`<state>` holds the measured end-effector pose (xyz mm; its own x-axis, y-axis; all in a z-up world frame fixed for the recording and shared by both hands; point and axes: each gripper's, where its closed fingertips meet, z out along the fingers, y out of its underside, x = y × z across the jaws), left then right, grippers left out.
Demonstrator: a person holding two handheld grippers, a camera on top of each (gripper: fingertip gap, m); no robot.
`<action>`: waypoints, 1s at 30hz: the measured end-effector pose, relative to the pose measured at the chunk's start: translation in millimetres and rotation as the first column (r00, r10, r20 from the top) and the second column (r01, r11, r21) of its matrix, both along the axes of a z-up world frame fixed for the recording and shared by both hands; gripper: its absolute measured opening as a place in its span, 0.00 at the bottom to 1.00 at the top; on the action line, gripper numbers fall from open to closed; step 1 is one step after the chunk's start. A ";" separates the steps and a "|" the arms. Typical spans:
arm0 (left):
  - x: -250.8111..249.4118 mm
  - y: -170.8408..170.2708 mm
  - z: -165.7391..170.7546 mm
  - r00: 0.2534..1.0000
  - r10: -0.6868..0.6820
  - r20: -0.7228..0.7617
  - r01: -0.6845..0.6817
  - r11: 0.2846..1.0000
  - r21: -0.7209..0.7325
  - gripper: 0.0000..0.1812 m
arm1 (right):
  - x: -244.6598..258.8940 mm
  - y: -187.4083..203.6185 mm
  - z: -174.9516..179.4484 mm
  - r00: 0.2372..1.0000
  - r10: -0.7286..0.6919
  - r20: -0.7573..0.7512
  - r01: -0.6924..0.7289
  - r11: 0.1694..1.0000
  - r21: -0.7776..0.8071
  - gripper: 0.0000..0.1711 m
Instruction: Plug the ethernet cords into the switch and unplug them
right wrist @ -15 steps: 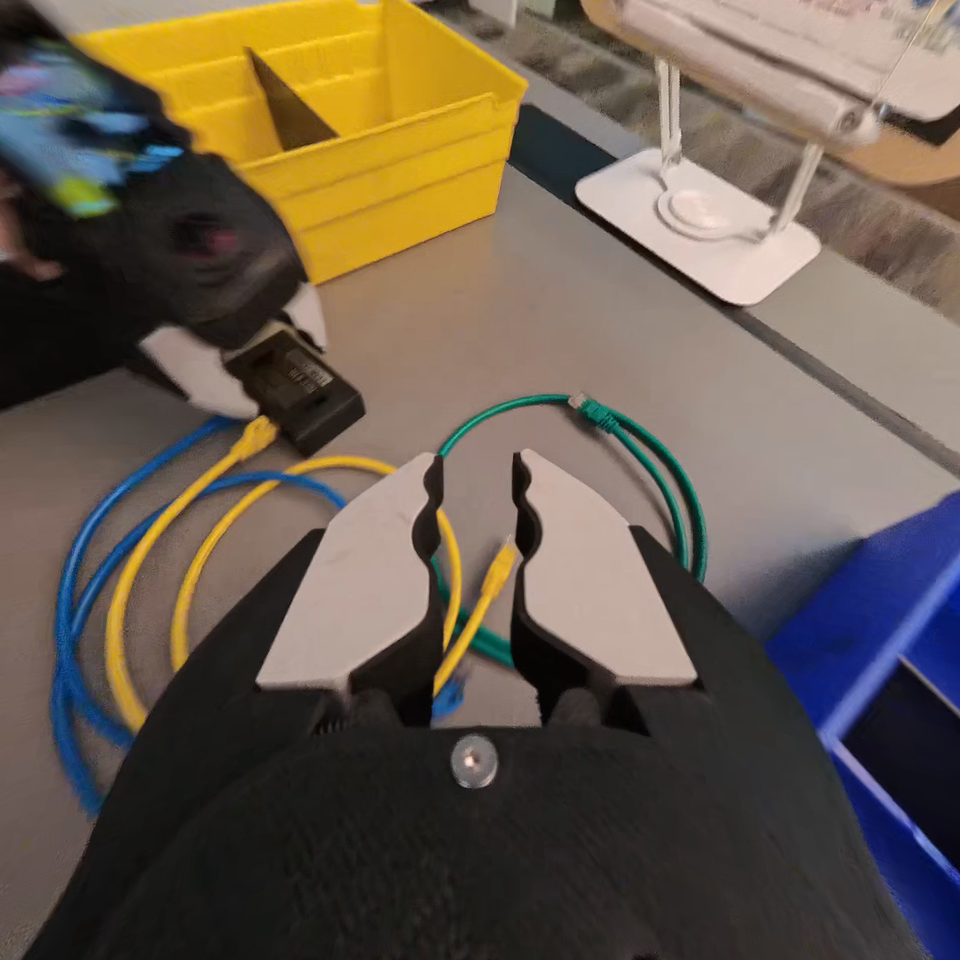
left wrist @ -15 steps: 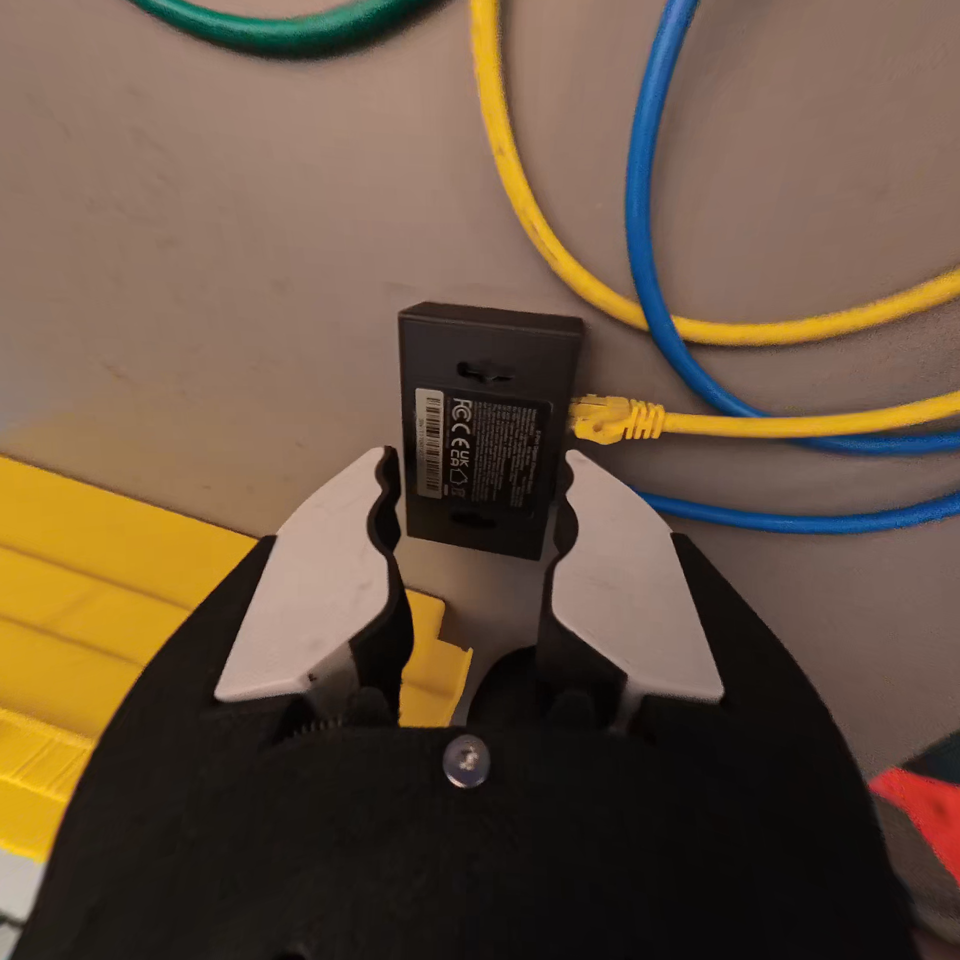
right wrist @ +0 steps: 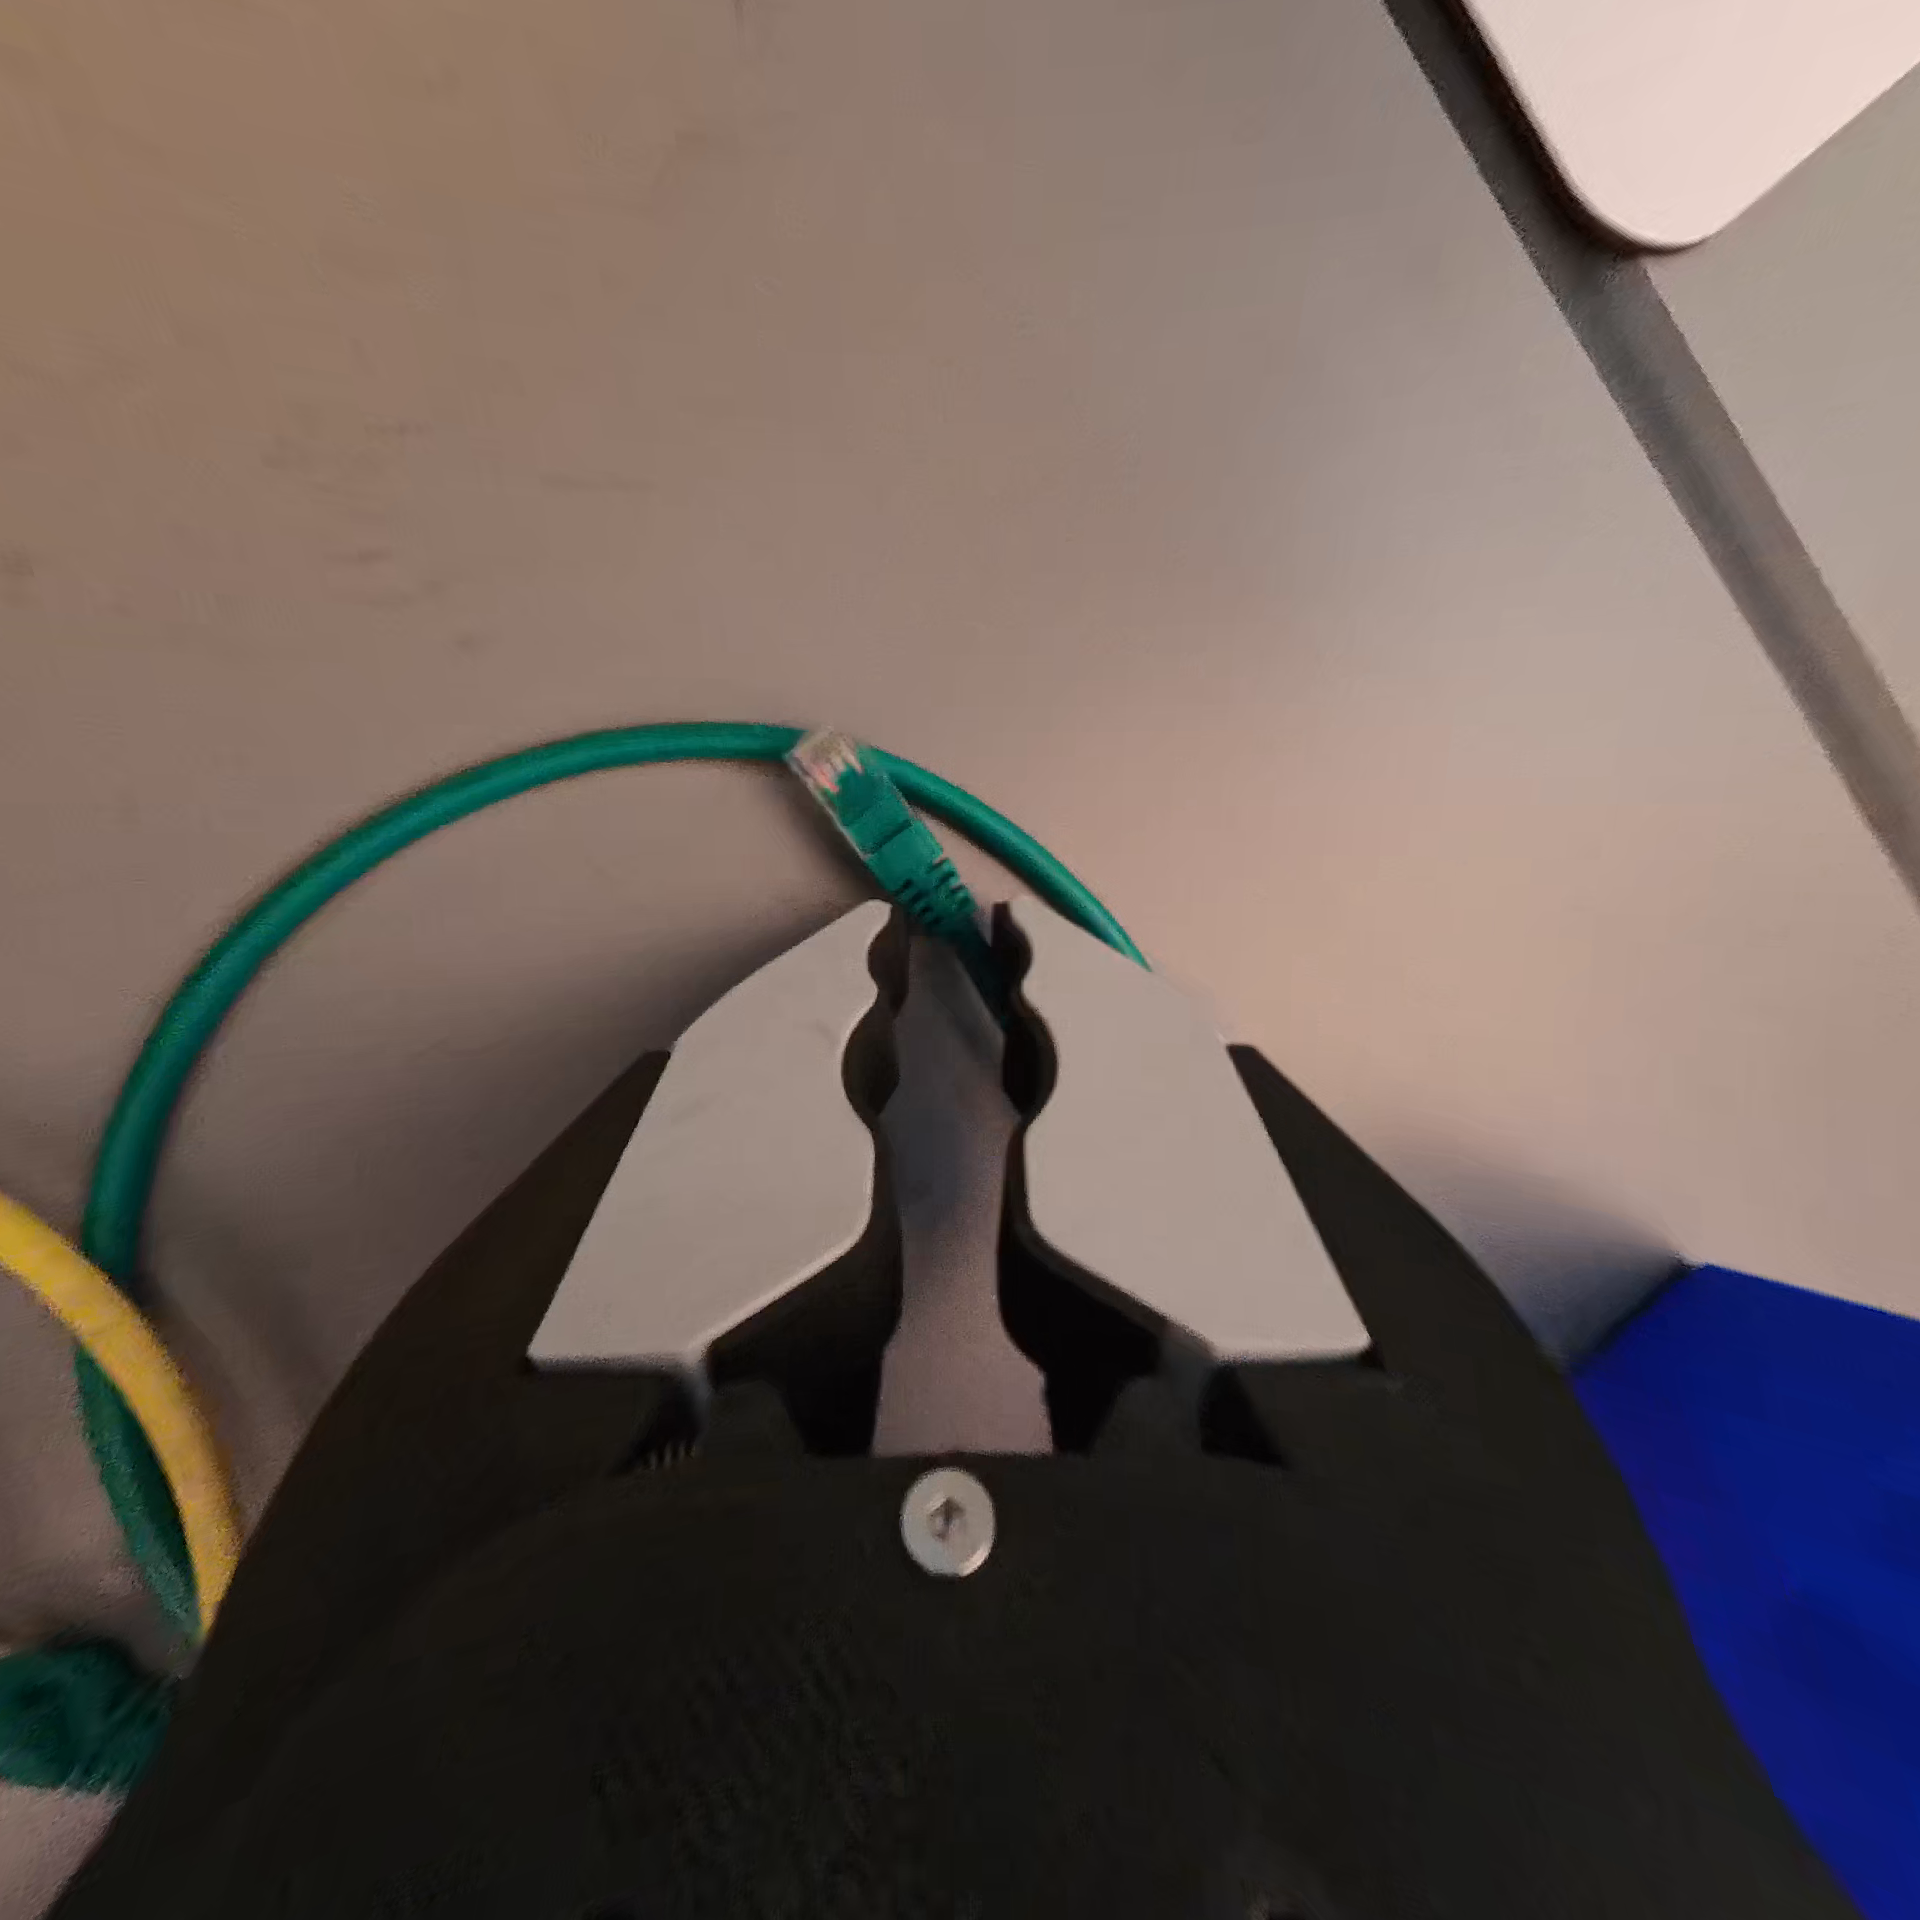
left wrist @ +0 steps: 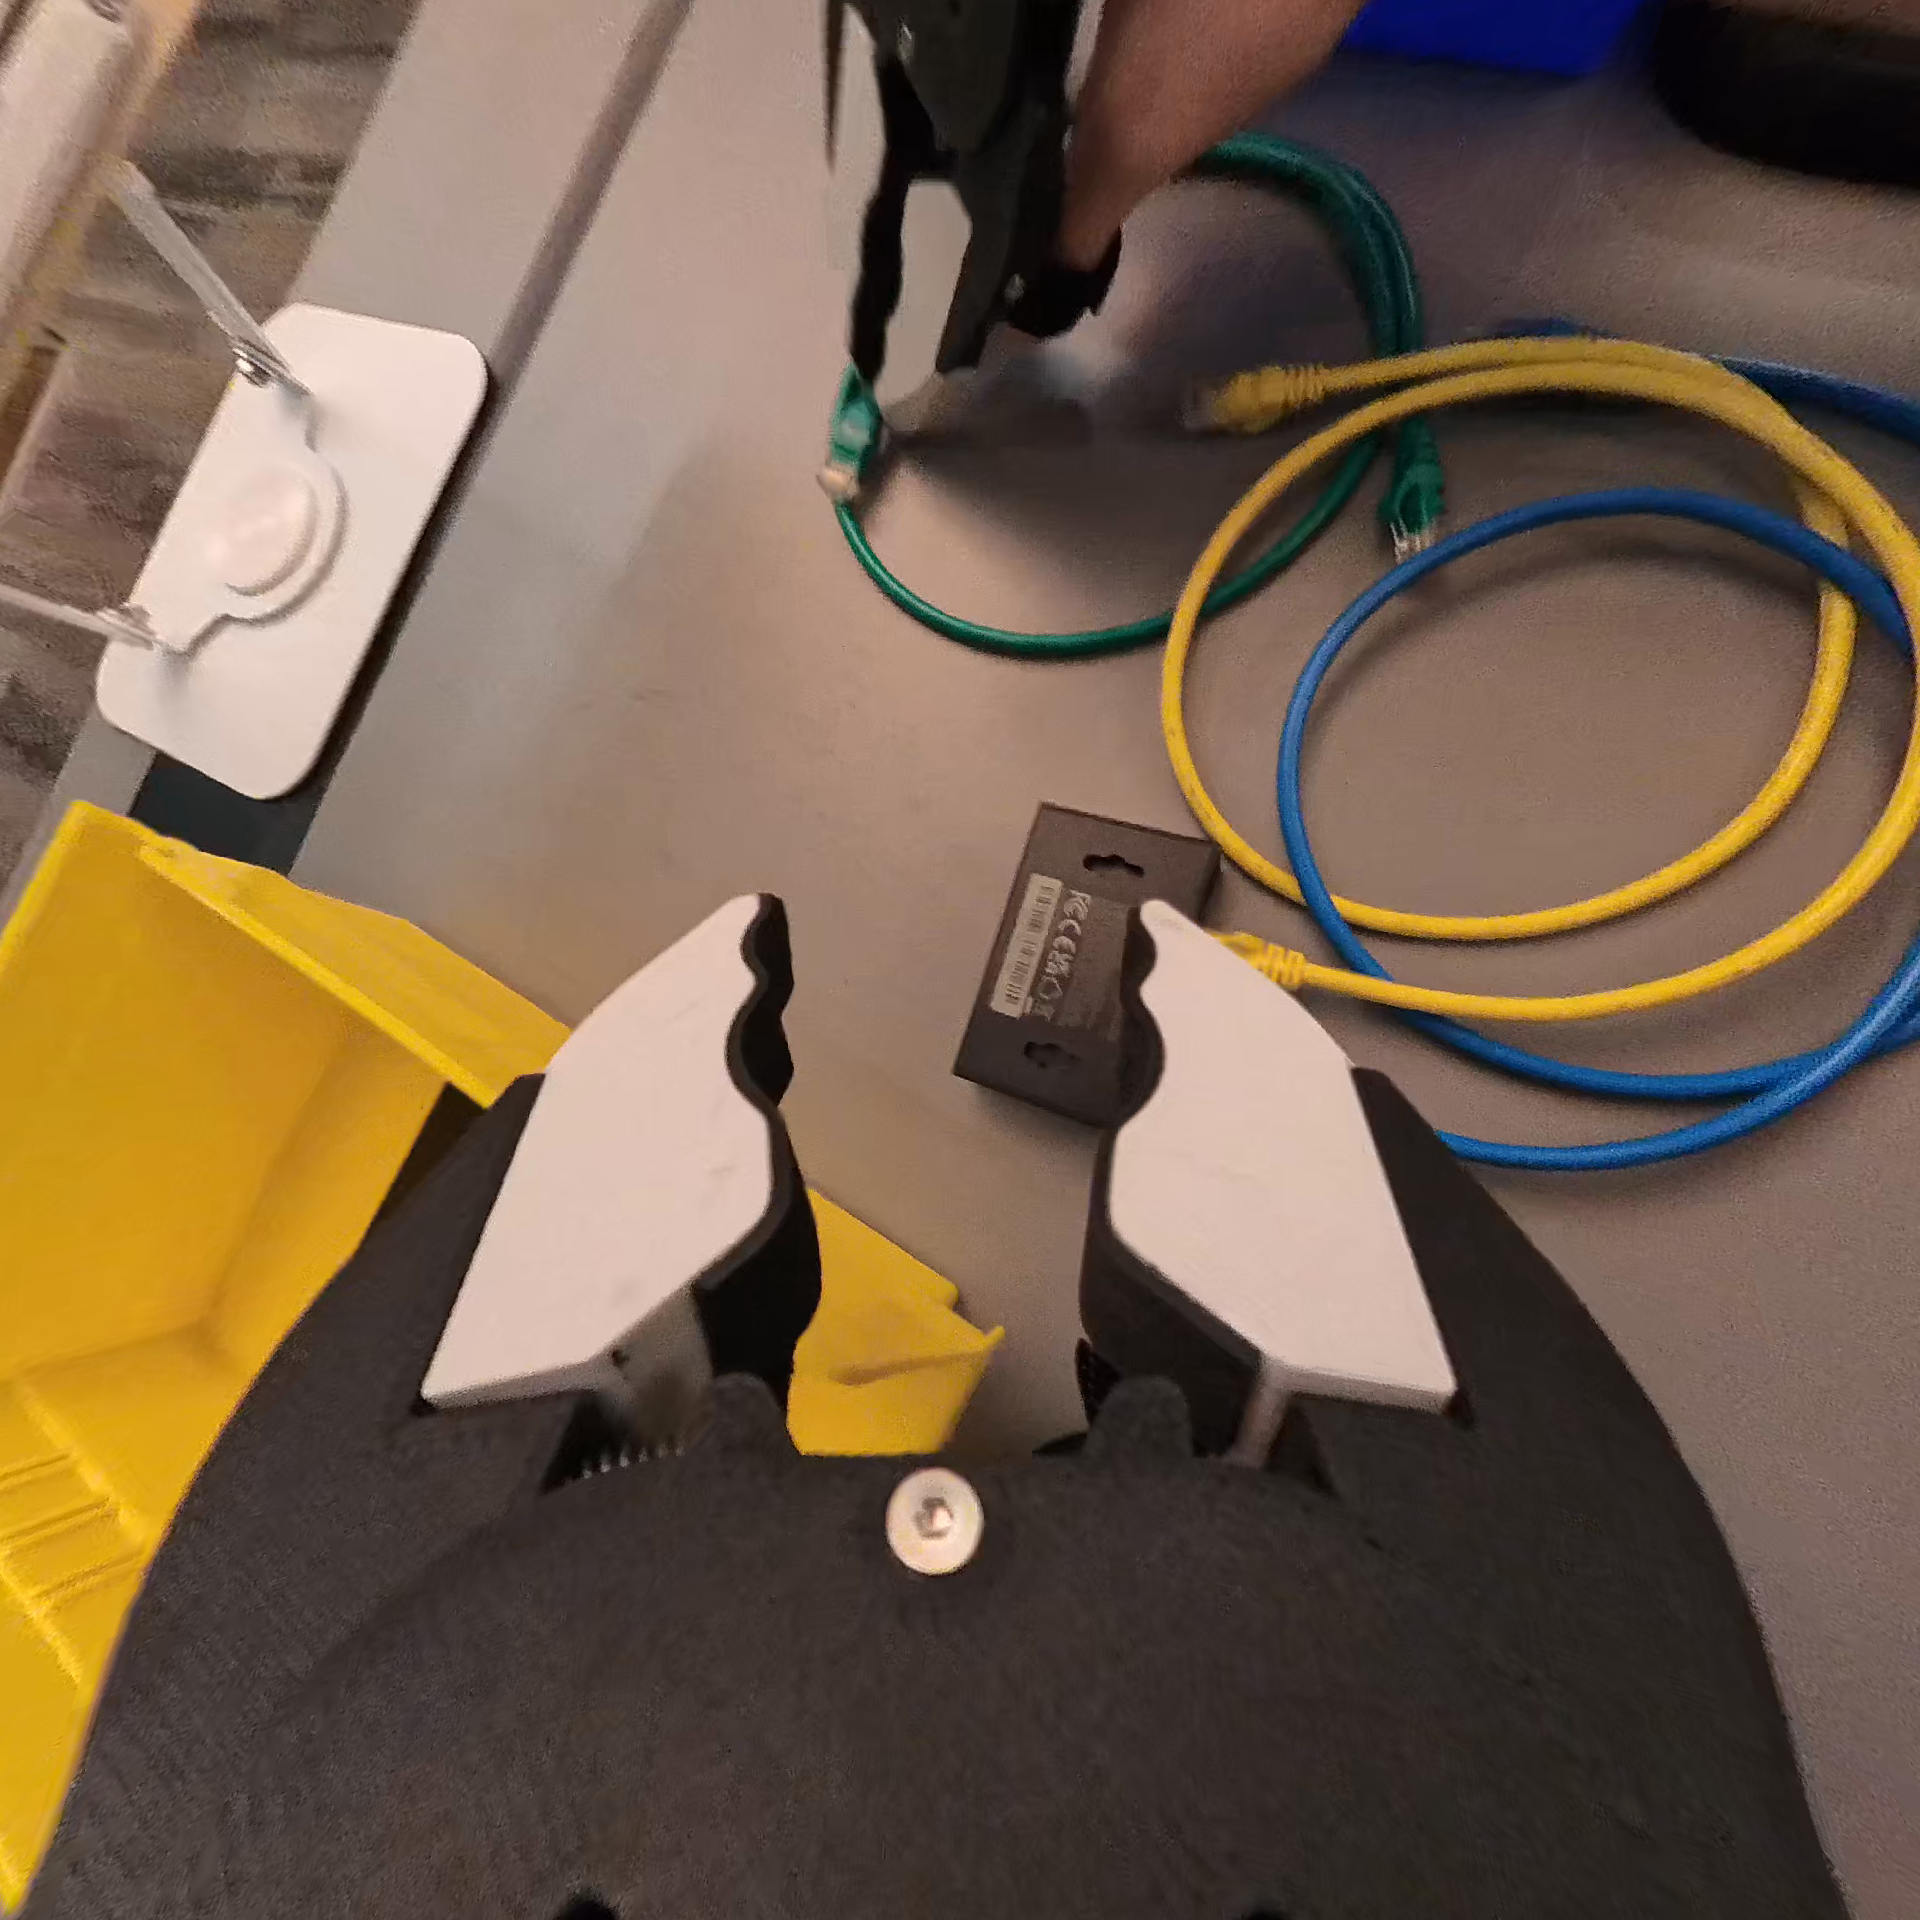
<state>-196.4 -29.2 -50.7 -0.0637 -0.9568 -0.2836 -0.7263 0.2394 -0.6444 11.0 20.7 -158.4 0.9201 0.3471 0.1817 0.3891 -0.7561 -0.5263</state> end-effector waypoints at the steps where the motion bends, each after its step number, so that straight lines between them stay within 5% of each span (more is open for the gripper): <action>1: 3.0 2.9 4.8 0.999 0.006 0.037 -0.005 1.000 -0.022 0.33 | 0.1 -0.5 -0.3 1.000 0.000 -0.028 0.000 1.000 -0.008 0.10; 3: 12.1 9.2 18.6 0.990 0.030 0.136 -0.018 0.996 -0.092 0.33 | 9.8 0.5 4.4 1.000 -0.027 0.015 0.027 0.999 0.039 0.08; 6: 27.4 20.1 39.9 0.958 0.090 0.273 -0.019 0.968 -0.251 0.33 | 10.7 6.2 50.5 0.988 -0.060 0.142 0.009 0.944 0.329 0.07; 11: 62.9 27.2 50.3 0.928 0.146 0.344 0.024 0.895 -0.445 0.34 | -28.6 -31.7 155.6 0.881 -0.201 0.428 -0.238 0.594 0.768 0.06; 17: 100.5 -7.2 57.8 0.909 0.001 0.417 0.170 0.912 -0.373 0.36 | -79.2 -59.3 187.8 0.805 -0.244 0.540 -0.414 0.422 0.807 0.06; 26: 107.2 -21.8 70.7 0.888 -0.110 0.446 0.293 0.883 -0.367 0.12 | -92.2 -60.5 188.3 0.744 -0.257 0.617 -0.507 0.384 0.772 0.07; 30: 106.6 -13.8 68.9 0.885 -0.180 0.430 0.293 0.932 -0.214 0.08 | -92.2 -58.6 185.0 0.790 -0.207 0.578 -0.478 0.382 0.791 0.07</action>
